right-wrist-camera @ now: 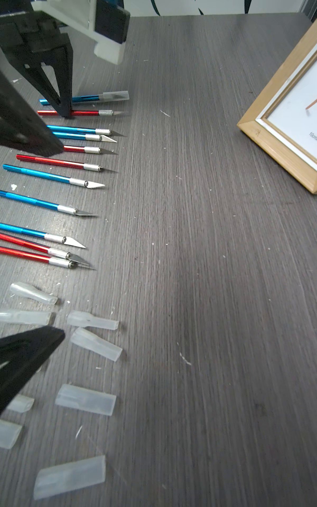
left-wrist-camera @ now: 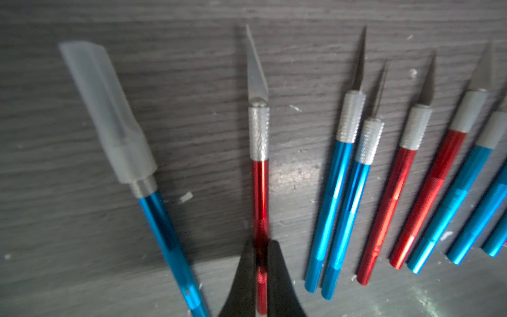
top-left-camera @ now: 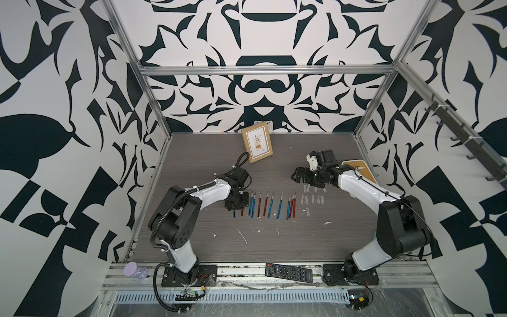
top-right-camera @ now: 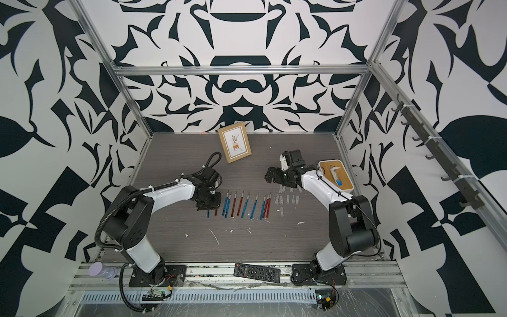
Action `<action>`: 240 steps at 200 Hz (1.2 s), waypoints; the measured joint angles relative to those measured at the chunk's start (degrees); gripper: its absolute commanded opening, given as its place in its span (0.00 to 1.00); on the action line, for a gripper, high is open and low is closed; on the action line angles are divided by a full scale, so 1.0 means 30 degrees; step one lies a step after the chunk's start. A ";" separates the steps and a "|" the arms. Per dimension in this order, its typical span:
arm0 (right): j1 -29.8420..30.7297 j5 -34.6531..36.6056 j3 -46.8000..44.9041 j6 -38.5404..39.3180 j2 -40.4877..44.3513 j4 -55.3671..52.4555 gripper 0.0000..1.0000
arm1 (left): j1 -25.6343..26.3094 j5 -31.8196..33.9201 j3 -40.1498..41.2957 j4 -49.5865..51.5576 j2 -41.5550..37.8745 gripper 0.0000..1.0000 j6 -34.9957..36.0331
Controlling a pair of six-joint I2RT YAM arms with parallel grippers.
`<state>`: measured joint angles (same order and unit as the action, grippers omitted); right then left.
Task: Remove protective caps from carving knives
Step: Place the carving knife at the center of the board.
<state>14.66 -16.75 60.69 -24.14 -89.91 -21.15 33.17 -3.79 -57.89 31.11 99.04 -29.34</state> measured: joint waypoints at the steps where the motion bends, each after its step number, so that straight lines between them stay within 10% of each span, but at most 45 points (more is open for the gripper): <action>1: -0.0007 0.0000 -0.0007 0.0007 0.0000 -0.0007 1.00 | 0.0007 0.0000 -0.0007 0.0000 0.0000 0.01 0.0000; 207: -0.0867 0.0015 -0.0568 0.0270 0.1457 -0.0656 1.00 | 0.0576 0.0984 -0.1712 0.0510 0.1239 0.24 0.0284; 240: -0.0867 0.0015 -0.0568 0.0270 0.1457 -0.0663 1.00 | 0.0576 0.0998 -0.1792 0.0721 0.1093 0.43 0.0284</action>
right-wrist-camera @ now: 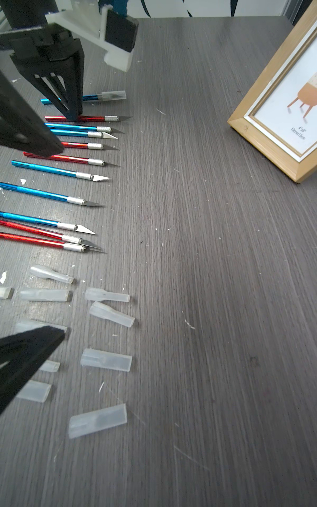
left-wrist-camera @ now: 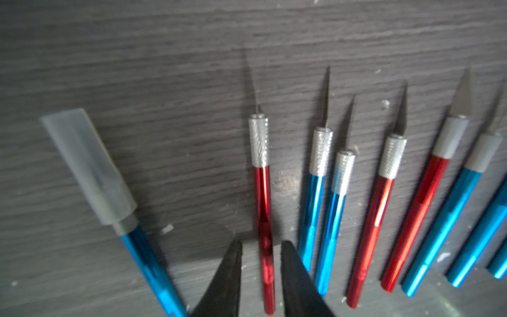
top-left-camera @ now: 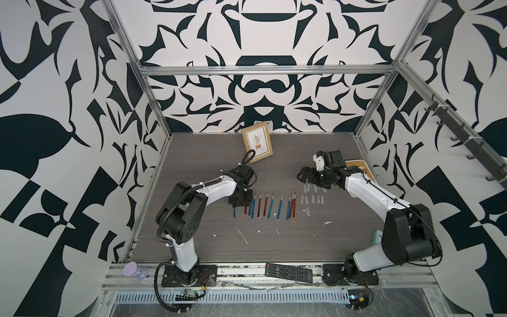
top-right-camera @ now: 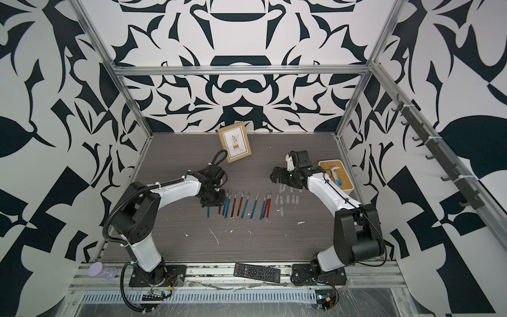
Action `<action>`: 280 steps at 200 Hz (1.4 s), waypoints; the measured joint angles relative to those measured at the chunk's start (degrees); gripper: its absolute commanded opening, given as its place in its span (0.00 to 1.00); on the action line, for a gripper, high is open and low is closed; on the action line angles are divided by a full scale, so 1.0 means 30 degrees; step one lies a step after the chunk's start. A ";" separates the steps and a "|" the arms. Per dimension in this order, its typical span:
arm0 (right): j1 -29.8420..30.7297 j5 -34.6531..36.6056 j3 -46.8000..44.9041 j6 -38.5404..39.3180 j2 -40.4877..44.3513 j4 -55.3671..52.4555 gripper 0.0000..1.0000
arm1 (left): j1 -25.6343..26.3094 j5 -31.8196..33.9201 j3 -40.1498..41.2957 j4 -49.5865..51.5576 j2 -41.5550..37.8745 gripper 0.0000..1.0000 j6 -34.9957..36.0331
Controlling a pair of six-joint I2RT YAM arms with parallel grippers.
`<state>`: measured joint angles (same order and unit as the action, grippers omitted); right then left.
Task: Remove protective caps from carving knives
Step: Place the carving knife at the center of the board, then pick up the carving knife from the center of the board.
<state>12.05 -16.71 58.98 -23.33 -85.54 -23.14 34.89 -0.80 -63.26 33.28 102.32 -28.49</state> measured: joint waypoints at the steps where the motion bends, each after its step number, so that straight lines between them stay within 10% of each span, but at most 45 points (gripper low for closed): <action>1: 0.0000 0.0000 0.0000 0.0000 0.0000 0.0000 1.00 | 0.0000 0.0000 0.0000 0.0007 -0.0022 0.44 0.0036; 81: -0.0015 -0.0051 0.0036 -0.0007 -0.0007 -0.0051 1.00 | -0.0036 0.0787 -0.0430 0.0299 -0.3249 1.00 0.0124; 199: -0.0015 -0.0619 0.0430 -0.0189 -0.1647 -0.0036 1.00 | -0.1588 0.2288 0.2113 0.1129 -0.5326 0.97 0.0066; 280: -0.0015 -0.0874 0.0532 -0.0240 -0.1647 0.0233 1.00 | -0.1632 0.2266 0.3038 0.1027 -0.5231 0.69 -0.0160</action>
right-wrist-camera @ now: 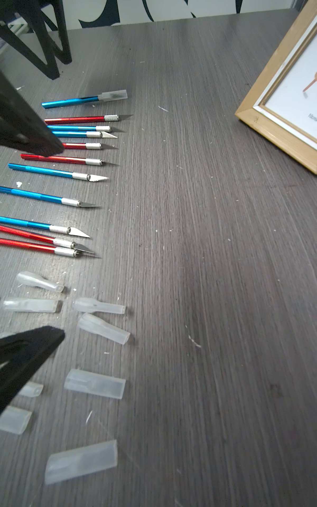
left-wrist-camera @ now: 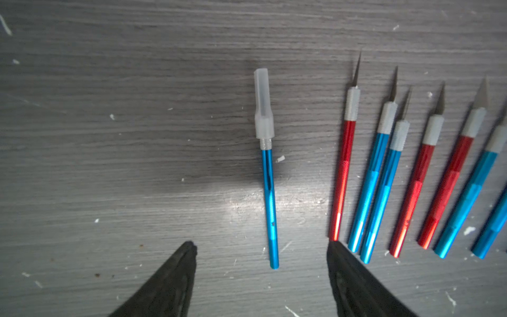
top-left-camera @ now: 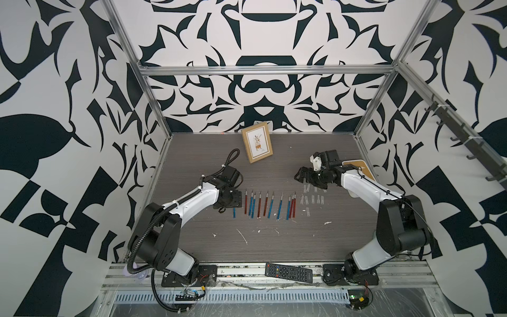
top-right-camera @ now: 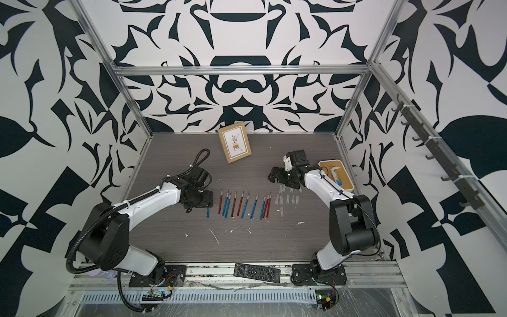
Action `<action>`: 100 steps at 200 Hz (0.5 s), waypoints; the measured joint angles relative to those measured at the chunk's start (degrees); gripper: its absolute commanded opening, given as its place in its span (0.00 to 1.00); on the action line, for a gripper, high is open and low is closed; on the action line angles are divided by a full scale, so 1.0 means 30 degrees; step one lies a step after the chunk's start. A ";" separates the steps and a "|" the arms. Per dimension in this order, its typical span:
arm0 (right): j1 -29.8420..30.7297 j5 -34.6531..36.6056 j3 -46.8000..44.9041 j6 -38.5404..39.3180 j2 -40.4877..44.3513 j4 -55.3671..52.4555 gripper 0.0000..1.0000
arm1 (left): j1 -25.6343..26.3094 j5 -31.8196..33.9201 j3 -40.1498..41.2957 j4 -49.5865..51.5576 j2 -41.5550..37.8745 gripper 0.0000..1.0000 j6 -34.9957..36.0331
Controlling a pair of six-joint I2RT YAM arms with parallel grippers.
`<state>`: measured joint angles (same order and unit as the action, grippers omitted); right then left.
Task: Remove protective caps from carving knives
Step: Pick up the carving knife from the center of the board.
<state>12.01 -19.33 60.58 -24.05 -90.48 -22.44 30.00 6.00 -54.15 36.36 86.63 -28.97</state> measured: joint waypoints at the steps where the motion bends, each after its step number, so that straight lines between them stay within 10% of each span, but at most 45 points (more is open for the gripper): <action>1: 0.0000 0.0000 0.0000 -0.0007 0.0000 0.0000 0.99 | 0.0000 0.0007 0.0007 -0.0015 0.0007 0.69 0.0029; 100: 0.0000 0.0007 0.0000 0.0000 0.0000 -0.0007 0.99 | 0.0000 -0.0160 0.0058 -0.0423 0.1727 0.46 -0.0015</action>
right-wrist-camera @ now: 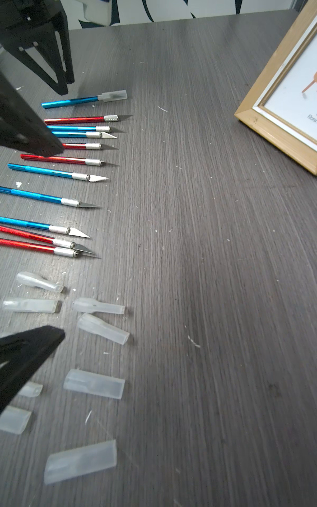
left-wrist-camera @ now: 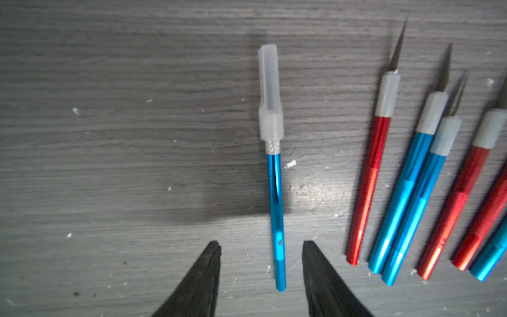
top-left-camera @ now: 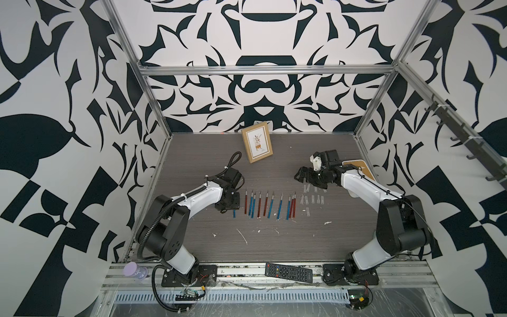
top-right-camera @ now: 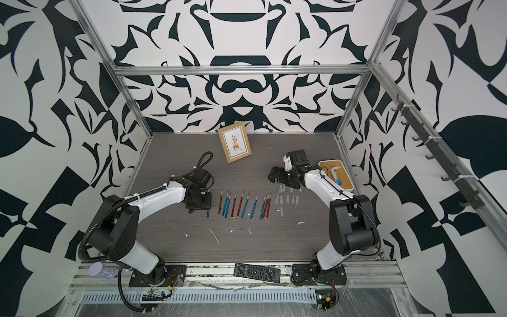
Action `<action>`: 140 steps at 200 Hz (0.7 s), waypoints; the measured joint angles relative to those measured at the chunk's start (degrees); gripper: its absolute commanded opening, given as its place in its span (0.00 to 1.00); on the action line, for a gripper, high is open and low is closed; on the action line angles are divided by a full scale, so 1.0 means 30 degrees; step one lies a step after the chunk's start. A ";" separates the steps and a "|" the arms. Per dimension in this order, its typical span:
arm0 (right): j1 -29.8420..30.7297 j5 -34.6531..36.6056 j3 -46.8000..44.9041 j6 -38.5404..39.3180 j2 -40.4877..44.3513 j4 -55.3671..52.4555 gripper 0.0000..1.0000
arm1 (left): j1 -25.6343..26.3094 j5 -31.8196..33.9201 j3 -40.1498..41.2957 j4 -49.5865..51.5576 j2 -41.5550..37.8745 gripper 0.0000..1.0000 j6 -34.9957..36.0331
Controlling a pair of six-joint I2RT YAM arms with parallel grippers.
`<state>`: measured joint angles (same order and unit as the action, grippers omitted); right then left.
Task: Remove protective caps from carving knives
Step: Pick up the carving knife from the center of the board.
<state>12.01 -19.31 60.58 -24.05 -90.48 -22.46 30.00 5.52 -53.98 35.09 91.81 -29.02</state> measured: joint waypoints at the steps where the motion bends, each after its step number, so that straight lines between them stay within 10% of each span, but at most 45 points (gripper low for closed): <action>1: 0.0000 0.0000 0.0000 0.0000 0.0000 0.0000 0.99 | 0.0000 -0.0007 0.0000 0.0000 0.0022 0.46 0.0022; 140: 0.0000 0.0000 0.0007 0.0007 0.0000 0.0000 0.99 | 0.0000 -0.0262 -0.0219 -0.0532 0.1362 0.21 0.0153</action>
<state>12.01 -19.31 60.60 -24.03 -90.48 -22.46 30.00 4.73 -54.63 33.50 95.90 -28.56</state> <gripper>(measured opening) 0.993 0.234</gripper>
